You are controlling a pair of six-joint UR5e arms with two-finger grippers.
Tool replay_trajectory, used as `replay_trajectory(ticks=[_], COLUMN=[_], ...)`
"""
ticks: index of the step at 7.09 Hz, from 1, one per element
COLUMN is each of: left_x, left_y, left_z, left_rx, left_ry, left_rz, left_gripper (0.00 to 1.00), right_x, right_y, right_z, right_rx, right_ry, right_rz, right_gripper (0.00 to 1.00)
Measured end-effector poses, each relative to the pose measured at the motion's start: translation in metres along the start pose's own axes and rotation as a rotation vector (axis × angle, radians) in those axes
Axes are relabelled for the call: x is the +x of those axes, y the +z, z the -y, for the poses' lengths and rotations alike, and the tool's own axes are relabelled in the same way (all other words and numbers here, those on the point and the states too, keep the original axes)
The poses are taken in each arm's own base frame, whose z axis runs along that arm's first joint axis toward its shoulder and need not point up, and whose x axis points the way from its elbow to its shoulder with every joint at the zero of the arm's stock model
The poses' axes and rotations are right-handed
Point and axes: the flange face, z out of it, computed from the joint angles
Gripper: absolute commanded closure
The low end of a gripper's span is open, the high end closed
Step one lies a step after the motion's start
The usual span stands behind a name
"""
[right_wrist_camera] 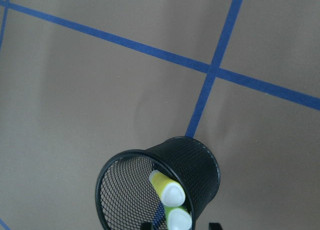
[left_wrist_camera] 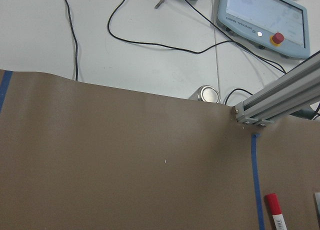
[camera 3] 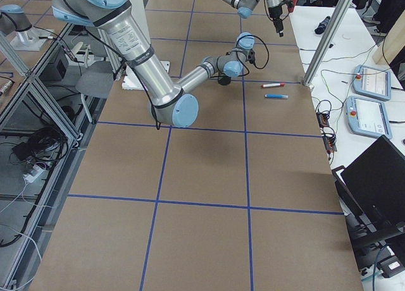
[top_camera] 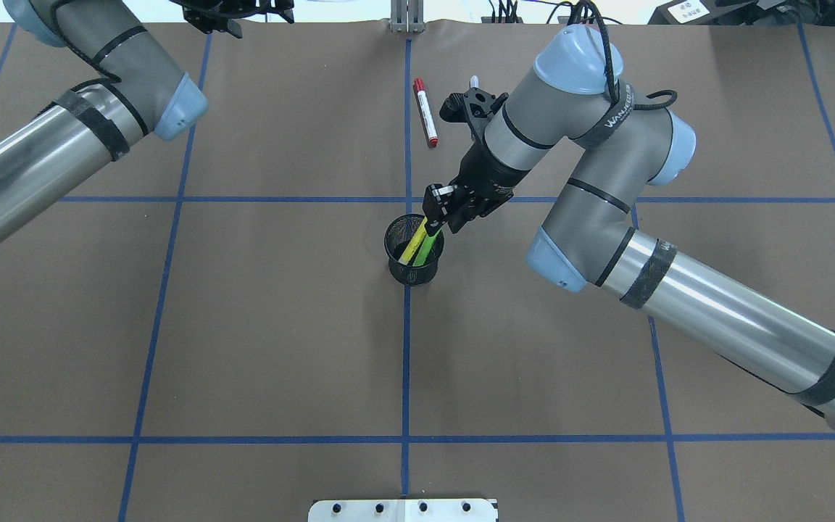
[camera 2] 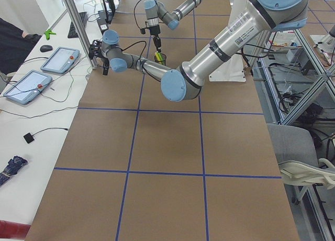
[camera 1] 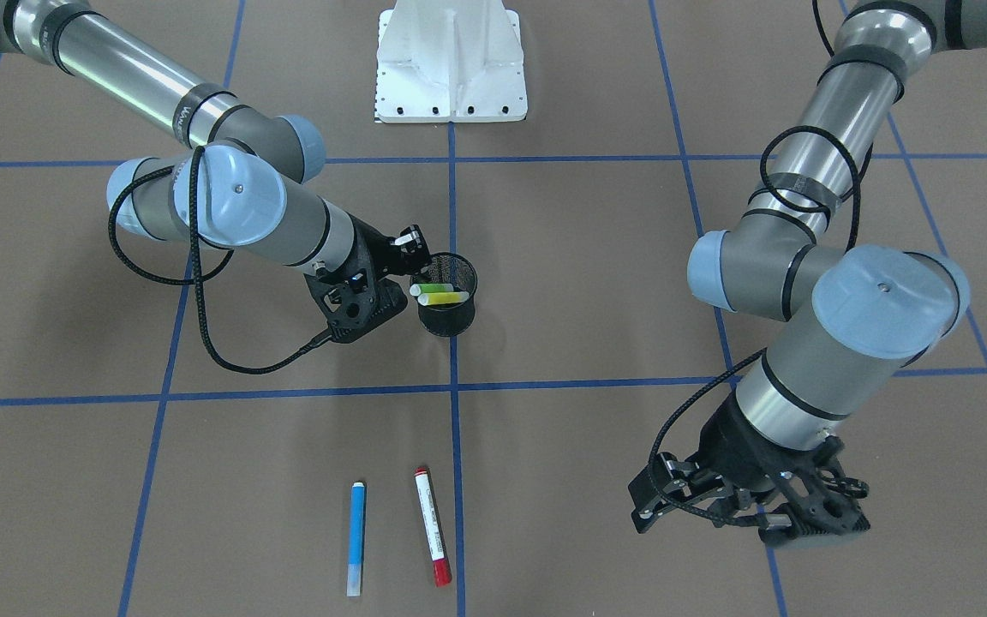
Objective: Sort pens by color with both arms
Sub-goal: 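Close the right gripper on the green highlighter in the cup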
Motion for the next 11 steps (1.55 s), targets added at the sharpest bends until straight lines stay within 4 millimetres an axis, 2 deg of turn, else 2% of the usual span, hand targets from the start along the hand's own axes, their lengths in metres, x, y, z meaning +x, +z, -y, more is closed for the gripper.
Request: replay_trajectory(ticks=[4, 11], left_x=[-0.0020, -0.0037], left_y=[0.0007, 0.0016], left_z=[-0.0005, -0.0008], left_rx=[-0.001, -0.002], left_ry=[-0.001, -0.004], left_rz=[0.002, 0.004], left_gripper=[0.00, 0.00], right_x=[-0.0017, -0.0046], right_y=[-0.0009, 0.0015], right_z=[0.0025, 0.0030], right_rx=[0.016, 0.027], right_ry=[-0.018, -0.025], right_rz=[-0.010, -0.019], right_gripper=[0.58, 0.58])
